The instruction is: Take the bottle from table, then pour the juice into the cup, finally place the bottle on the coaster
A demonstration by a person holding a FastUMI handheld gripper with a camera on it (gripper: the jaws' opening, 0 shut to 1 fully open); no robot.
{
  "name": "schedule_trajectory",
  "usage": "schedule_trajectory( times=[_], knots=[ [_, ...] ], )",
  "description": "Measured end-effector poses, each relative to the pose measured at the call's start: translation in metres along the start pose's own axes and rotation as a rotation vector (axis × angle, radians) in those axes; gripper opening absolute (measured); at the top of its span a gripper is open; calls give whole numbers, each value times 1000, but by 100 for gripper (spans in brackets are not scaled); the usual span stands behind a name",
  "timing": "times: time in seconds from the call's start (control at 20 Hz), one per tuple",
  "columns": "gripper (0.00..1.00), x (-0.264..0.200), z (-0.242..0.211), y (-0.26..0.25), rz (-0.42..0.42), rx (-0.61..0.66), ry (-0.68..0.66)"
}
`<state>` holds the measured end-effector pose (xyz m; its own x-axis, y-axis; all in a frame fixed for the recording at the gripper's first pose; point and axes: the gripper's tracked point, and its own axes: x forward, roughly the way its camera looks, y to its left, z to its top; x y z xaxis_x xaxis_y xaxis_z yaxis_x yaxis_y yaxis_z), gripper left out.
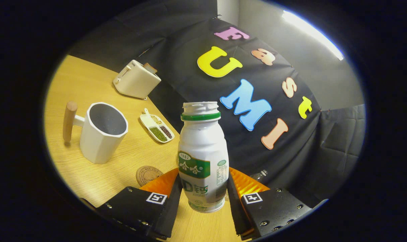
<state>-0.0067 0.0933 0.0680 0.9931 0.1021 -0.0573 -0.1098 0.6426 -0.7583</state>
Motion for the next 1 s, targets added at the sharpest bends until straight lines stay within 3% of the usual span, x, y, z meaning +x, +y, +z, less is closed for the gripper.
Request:
schedule_trajectory(
  times=[0.35, 1.0],
  knots=[
    [67, -10, 18, -3, -37, -231, -32],
    [67, -11, 41, -1, -108, -517, -63]
  ],
)
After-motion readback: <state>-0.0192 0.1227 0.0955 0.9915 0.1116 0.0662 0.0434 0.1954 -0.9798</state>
